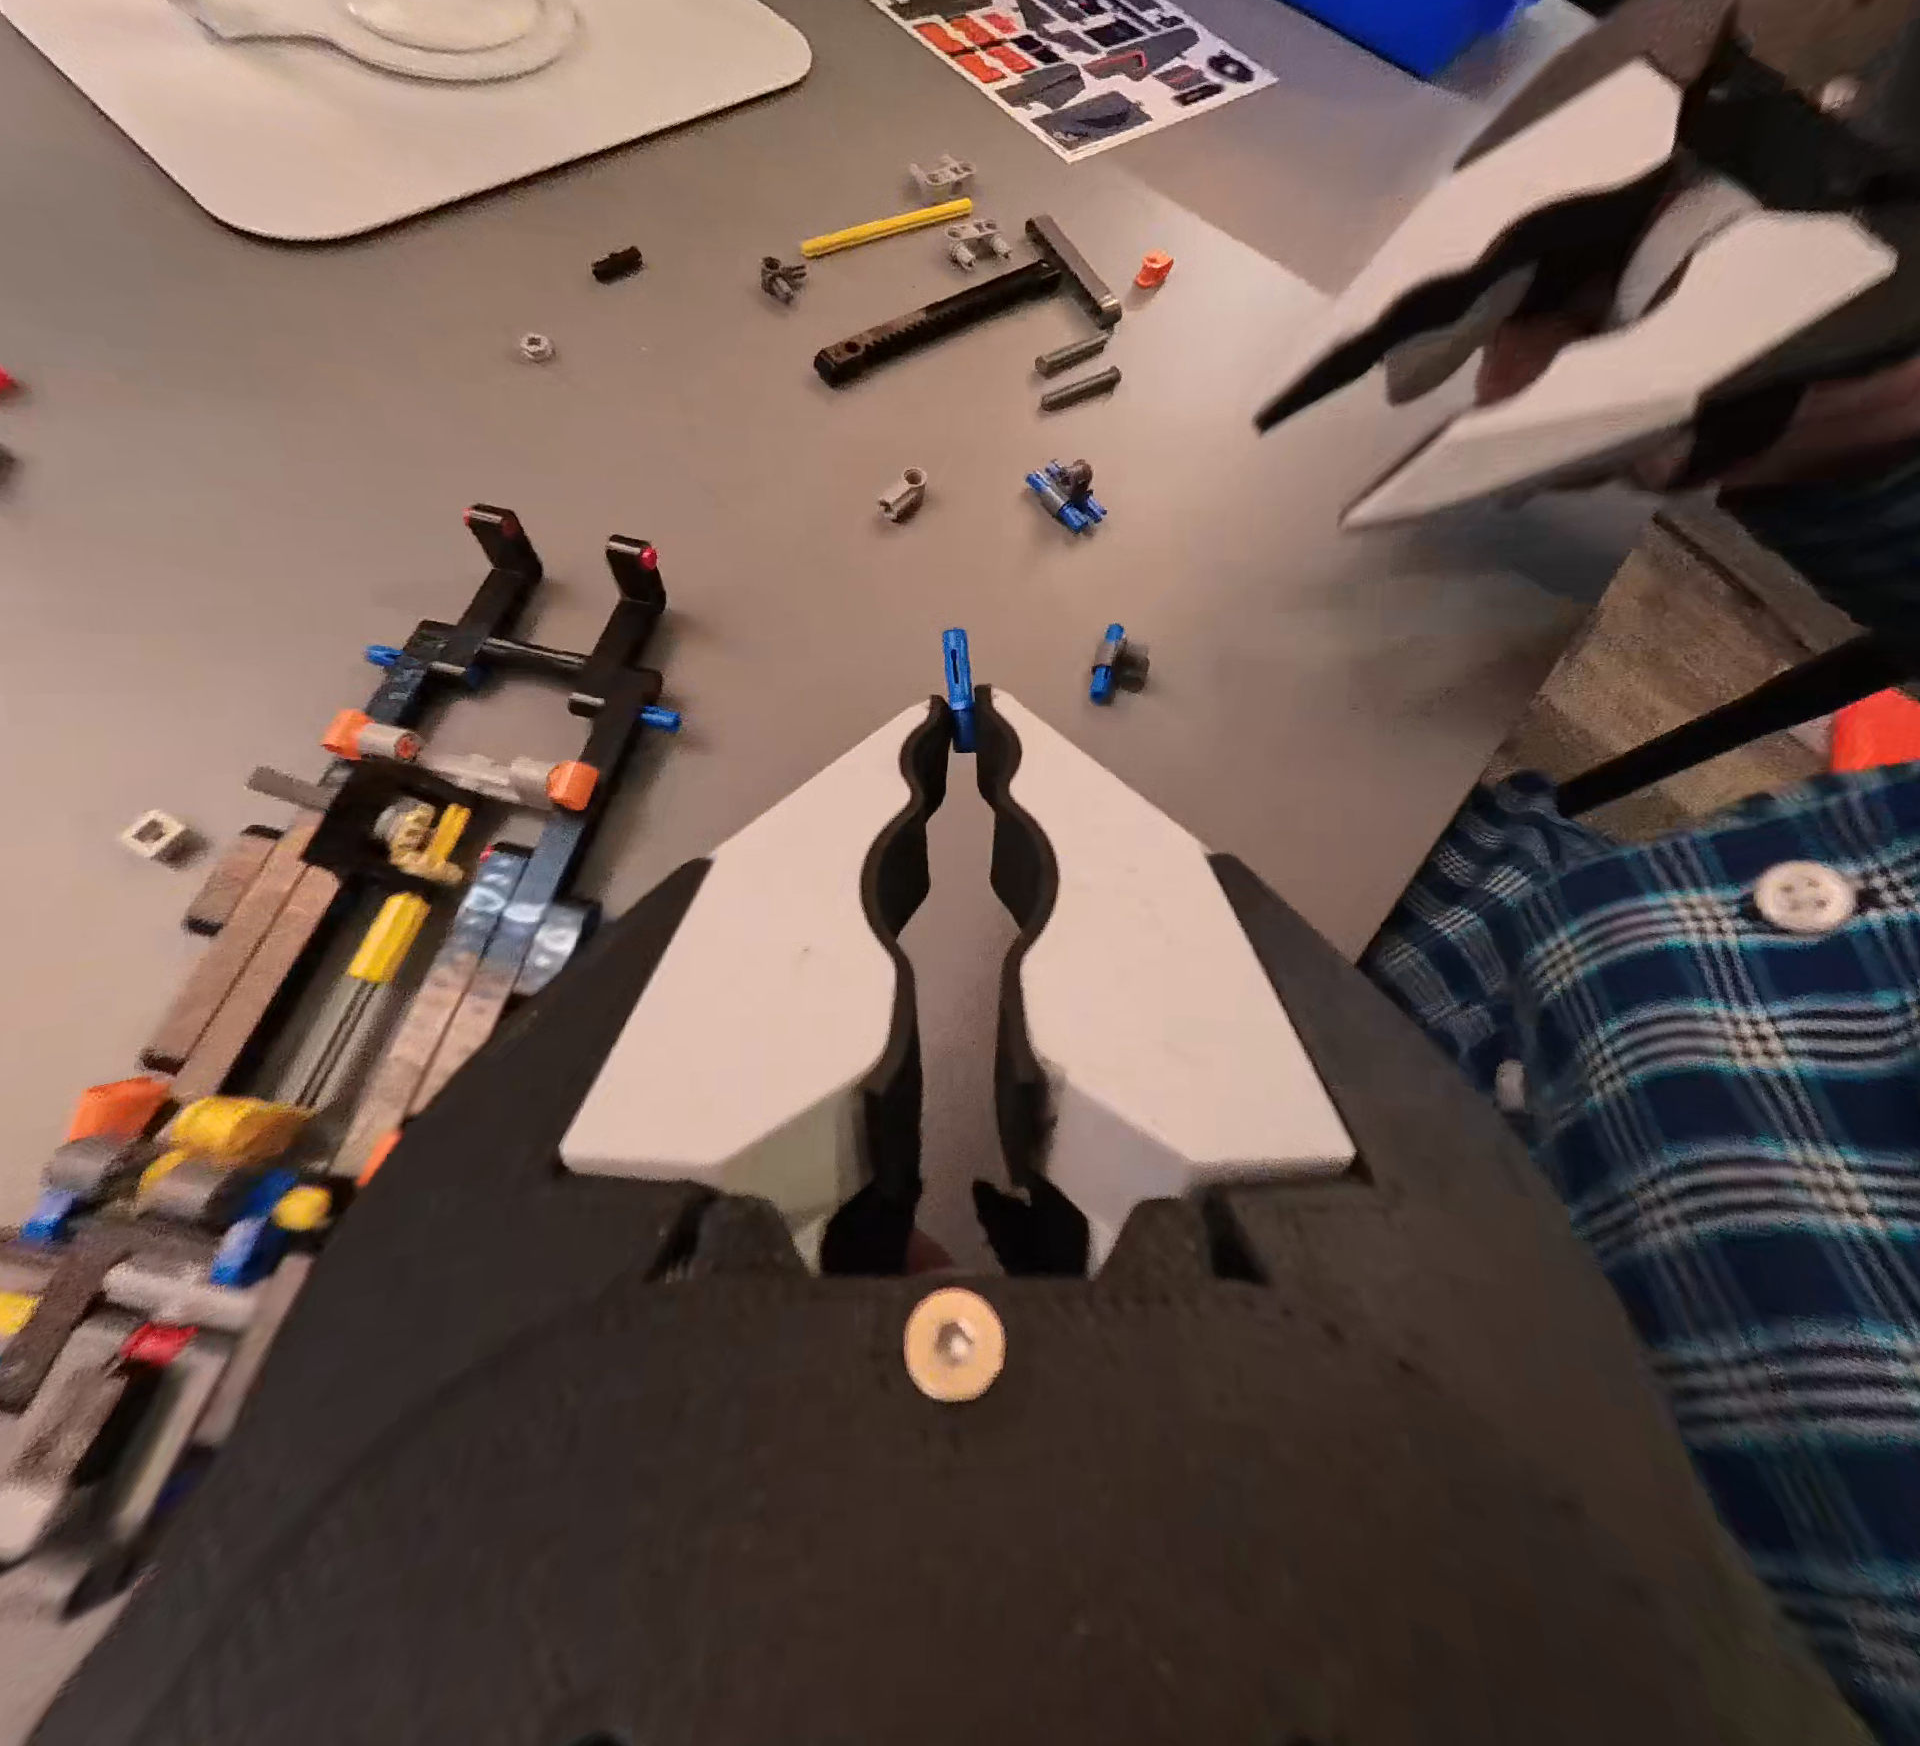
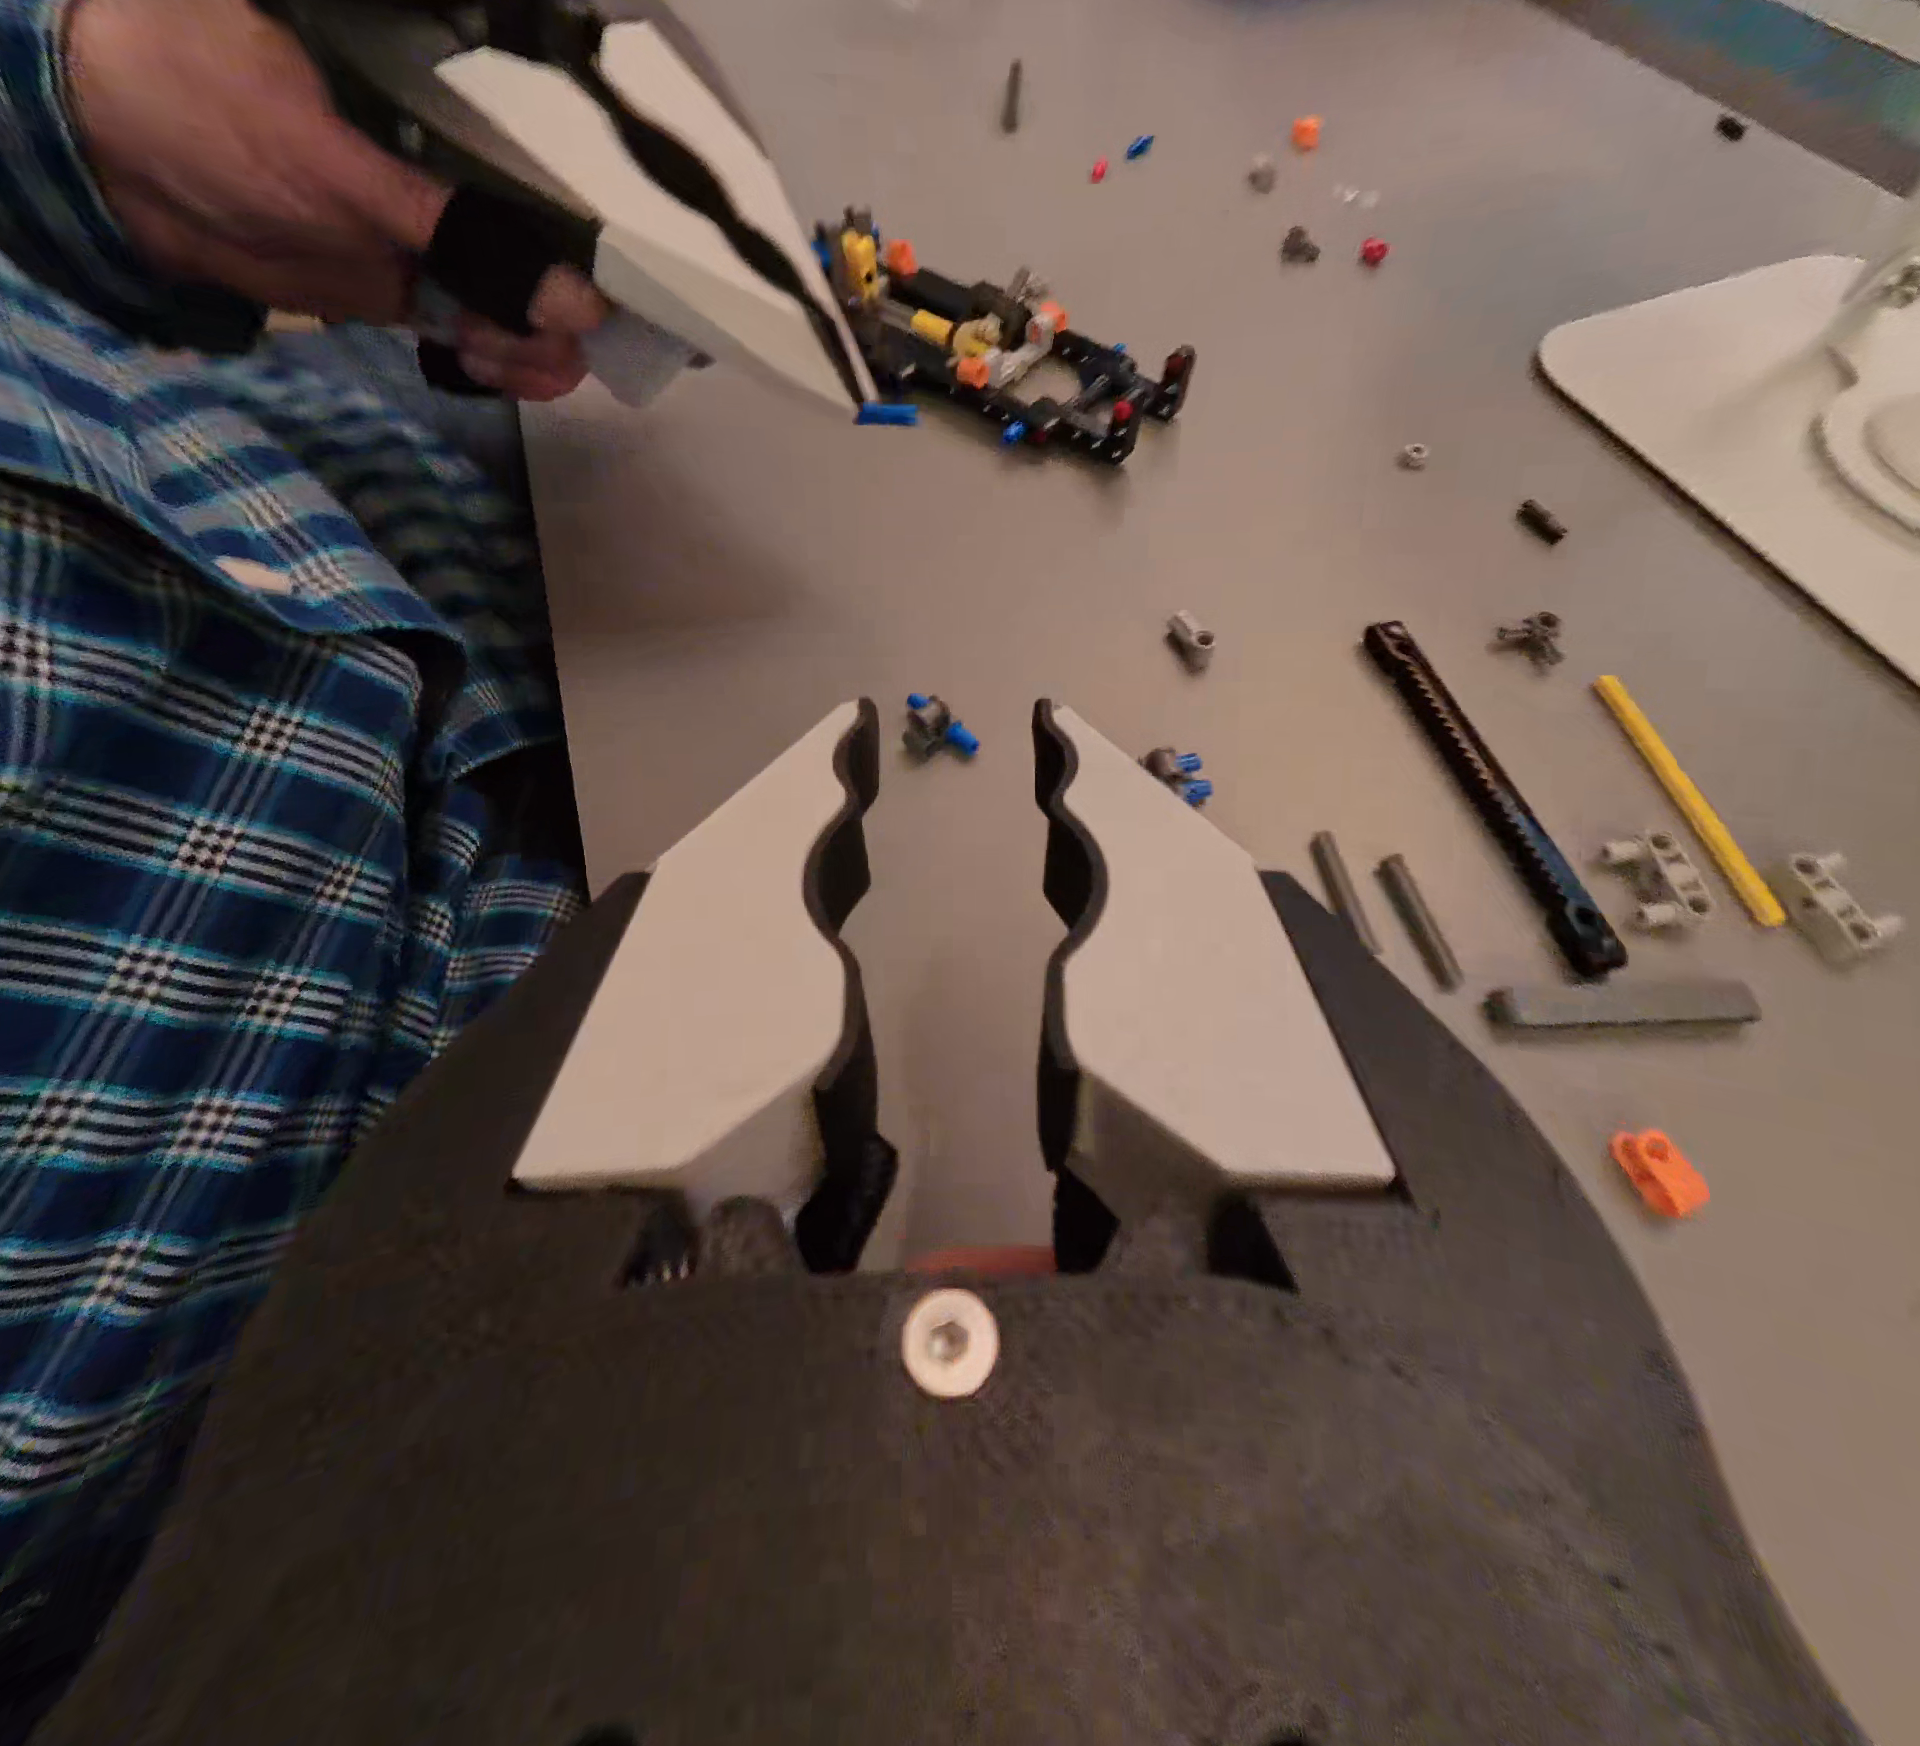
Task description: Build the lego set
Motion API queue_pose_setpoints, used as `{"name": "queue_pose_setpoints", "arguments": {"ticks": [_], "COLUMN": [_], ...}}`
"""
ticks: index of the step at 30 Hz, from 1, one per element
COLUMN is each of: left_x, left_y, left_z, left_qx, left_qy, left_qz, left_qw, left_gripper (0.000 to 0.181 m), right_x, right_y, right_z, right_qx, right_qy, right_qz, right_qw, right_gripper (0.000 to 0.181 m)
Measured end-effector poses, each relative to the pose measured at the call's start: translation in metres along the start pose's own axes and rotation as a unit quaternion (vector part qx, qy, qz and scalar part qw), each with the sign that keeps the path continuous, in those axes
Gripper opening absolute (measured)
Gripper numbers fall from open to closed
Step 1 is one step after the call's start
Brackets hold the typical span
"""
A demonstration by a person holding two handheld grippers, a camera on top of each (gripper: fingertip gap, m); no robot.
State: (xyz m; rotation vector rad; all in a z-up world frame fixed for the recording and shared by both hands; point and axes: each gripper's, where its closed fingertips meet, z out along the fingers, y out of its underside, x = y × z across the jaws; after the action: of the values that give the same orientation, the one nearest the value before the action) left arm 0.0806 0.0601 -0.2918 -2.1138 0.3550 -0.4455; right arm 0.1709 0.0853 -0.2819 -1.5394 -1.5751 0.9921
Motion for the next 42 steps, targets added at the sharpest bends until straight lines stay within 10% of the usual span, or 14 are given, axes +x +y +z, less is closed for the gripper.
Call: {"name": "queue_pose_setpoints", "arguments": {"ticks": [14, 26, 42], "left_x": [0.032, 0.006, 0.011], "left_y": [-0.041, 0.012, 0.027], "left_z": [0.037, 0.057, 0.049], "left_qx": [0.089, -0.075, -0.113], "left_qy": [0.132, -0.017, 0.019], "left_qz": [-0.201, -0.03, -0.038], "left_qw": [0.967, 0.997, 0.993], "left_gripper": [0.003, 0.003, 0.016], "right_x": [0.005, 0.017, 0.003], "right_y": [-0.025, -0.002, 0.016], "right_z": [0.035, 0.038, 0.052], "right_qx": [-0.006, -0.048, -0.098], "right_qy": [0.118, 0.106, 0.015], "right_qz": [-0.192, -0.162, -0.049], "right_qw": [0.974, 0.98, 0.994], "right_gripper": [0.031, 0.03, 0.028]}}
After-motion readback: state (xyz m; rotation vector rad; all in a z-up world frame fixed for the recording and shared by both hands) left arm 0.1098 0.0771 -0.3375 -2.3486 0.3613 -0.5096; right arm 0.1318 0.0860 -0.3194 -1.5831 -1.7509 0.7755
